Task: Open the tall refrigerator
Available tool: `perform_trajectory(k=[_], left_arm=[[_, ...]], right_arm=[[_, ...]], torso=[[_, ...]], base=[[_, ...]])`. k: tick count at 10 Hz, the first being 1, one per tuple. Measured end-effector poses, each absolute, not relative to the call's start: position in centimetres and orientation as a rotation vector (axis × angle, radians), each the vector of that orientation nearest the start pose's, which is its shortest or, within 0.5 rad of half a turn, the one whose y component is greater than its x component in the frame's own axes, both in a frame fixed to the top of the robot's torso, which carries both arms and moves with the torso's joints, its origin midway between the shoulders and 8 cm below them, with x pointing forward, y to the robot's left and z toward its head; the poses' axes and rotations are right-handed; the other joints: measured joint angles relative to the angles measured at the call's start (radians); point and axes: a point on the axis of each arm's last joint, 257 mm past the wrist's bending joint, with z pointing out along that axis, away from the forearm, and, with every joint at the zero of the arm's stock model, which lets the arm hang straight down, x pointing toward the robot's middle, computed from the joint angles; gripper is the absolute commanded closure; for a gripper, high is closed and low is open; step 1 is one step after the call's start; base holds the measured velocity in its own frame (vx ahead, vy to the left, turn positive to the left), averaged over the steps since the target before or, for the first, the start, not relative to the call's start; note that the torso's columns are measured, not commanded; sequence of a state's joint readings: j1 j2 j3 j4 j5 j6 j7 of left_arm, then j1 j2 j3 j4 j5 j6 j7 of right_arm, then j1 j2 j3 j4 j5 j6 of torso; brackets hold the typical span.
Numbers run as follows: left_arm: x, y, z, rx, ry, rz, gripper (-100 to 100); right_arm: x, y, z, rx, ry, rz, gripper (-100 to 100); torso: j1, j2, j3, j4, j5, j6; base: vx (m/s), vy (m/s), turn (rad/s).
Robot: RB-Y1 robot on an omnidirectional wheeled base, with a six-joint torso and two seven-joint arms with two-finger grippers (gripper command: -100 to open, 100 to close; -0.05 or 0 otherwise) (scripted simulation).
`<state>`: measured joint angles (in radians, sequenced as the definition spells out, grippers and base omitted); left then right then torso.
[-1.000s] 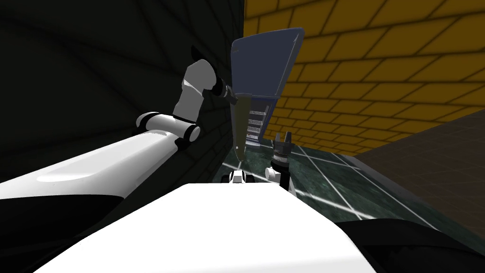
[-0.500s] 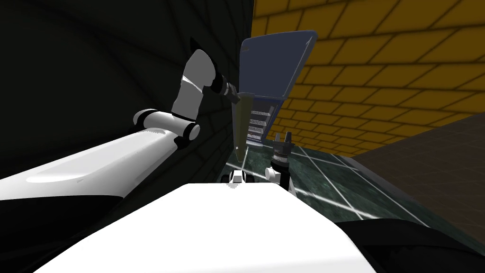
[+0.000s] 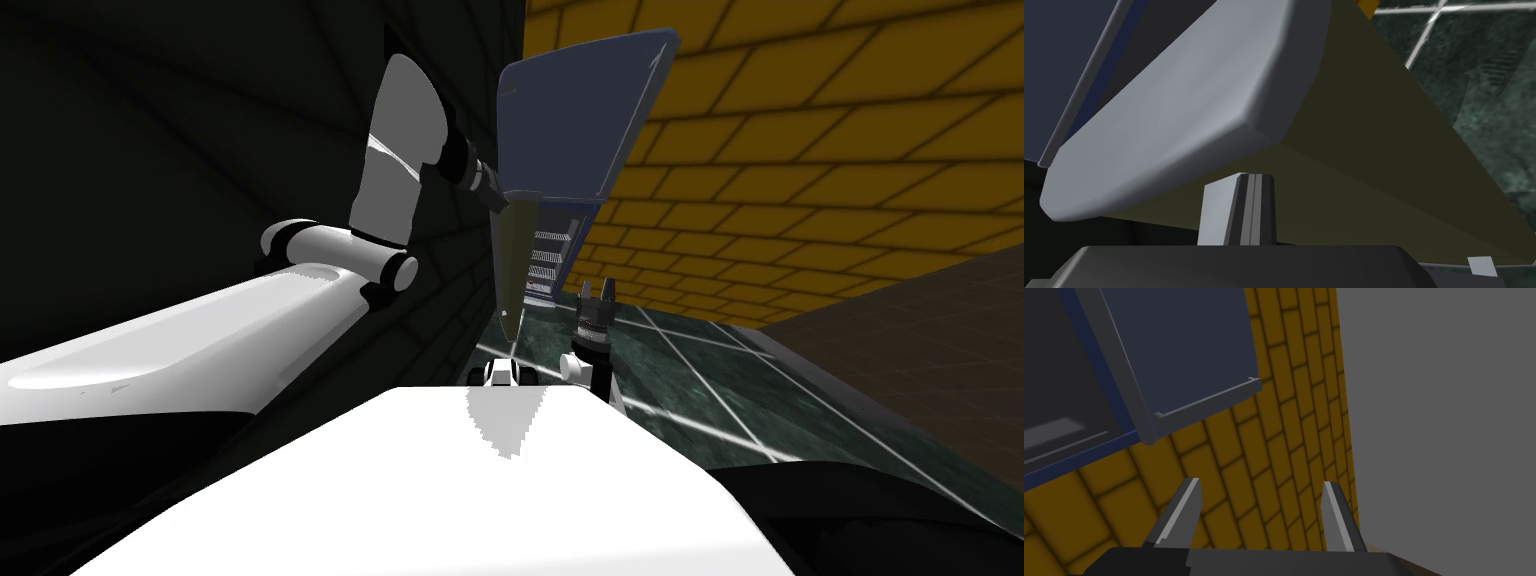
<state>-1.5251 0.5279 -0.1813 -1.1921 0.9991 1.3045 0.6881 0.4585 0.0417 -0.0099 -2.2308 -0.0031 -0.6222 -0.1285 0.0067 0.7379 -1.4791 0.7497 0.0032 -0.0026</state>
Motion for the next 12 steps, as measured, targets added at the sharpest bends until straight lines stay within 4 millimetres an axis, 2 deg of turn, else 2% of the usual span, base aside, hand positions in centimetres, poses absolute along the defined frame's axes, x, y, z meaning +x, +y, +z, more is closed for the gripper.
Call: perform_trajectory(k=[2, 8, 9, 12], left_arm=[[59.0, 1.2, 21.89, -1.739, 1.812, -1.7, -100], [59.64, 1.27, 21.68, -1.744, 1.812, -1.694, -100], [59.65, 1.15, 21.37, -1.749, 1.817, -1.688, 0], [59.66, 1.13, 21.18, -1.752, 1.82, -1.683, 0]], right_arm=[[33.34, -28.06, 3.84, 0.639, 0.463, 1.452, 0], [33.34, -28.06, 3.84, 0.639, 0.463, 1.452, 0], [33.34, -28.05, 3.84, 0.639, 0.463, 1.452, 0], [33.34, -28.06, 3.84, 0.639, 0.463, 1.452, 0]], torso=[[0.001, 0.001, -0.001, 0.002, 0.0, 0.0], [-0.007, -0.002, -0.002, 0.002, -0.003, 0.002], [-0.006, -0.001, 0.0, -0.004, -0.003, 0.002], [-0.006, 0.0, 0.003, -0.011, -0.003, 0.003]], base=[[0.005, 0.006, 0.002], [-0.006, 0.004, 0.001], [-0.007, -0.002, -0.003], [0.0, 0.0, 0.0]])
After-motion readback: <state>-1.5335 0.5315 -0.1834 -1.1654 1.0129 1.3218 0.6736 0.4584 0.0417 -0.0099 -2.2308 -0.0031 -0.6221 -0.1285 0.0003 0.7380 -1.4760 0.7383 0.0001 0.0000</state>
